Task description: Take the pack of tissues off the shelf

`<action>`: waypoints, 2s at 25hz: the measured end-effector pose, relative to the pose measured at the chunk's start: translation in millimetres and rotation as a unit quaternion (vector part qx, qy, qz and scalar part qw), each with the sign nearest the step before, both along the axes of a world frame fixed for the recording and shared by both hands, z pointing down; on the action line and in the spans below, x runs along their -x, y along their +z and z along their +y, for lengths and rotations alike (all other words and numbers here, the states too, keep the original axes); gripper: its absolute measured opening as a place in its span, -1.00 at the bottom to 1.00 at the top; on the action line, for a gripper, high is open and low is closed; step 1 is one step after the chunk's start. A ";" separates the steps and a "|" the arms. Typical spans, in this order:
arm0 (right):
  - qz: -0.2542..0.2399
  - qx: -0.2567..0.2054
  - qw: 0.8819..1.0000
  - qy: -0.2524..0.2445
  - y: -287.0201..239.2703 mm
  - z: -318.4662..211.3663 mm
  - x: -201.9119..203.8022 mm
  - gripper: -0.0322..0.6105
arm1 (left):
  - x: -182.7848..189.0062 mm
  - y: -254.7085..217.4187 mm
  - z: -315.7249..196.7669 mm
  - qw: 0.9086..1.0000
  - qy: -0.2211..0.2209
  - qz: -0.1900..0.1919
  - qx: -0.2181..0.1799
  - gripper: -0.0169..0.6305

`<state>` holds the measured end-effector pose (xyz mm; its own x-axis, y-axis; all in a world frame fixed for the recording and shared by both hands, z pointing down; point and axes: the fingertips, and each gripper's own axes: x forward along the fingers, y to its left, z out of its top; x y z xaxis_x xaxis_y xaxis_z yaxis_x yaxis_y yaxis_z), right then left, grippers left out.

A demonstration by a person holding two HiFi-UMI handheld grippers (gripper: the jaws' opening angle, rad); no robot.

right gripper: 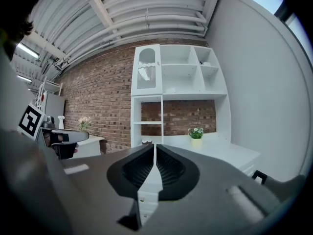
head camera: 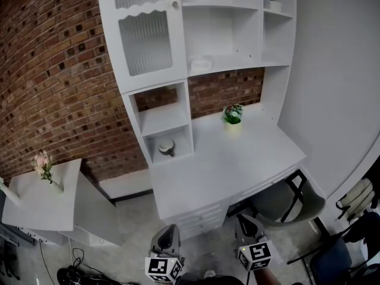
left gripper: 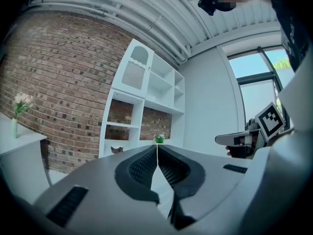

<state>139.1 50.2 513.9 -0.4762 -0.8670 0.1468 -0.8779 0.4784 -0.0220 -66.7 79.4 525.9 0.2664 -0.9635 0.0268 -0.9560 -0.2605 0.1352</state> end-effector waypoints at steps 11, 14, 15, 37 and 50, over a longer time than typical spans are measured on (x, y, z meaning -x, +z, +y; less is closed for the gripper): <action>0.006 0.016 1.000 0.001 8.6 -20.9 -3.6 -0.88 | -5.5 1.3 -25.2 1.000 0.002 -0.005 0.003 -0.91; 0.008 0.020 1.000 0.002 10.2 -25.7 -3.0 -0.88 | -2.1 2.7 -31.6 1.000 -0.001 -0.006 0.003 -0.91; 0.008 0.019 1.000 0.004 9.2 -27.6 -2.3 -0.88 | 0.4 3.2 -33.9 1.000 -0.002 -0.006 0.004 -0.91; 0.025 0.030 0.999 0.018 17.2 -111.3 31.7 -0.88 | 31.1 11.9 -126.7 1.000 0.023 0.002 0.017 -0.91; 0.020 0.014 0.999 0.038 16.0 -171.5 61.8 -0.88 | 67.0 -31.6 -198.1 0.999 0.035 0.005 -0.028 -0.91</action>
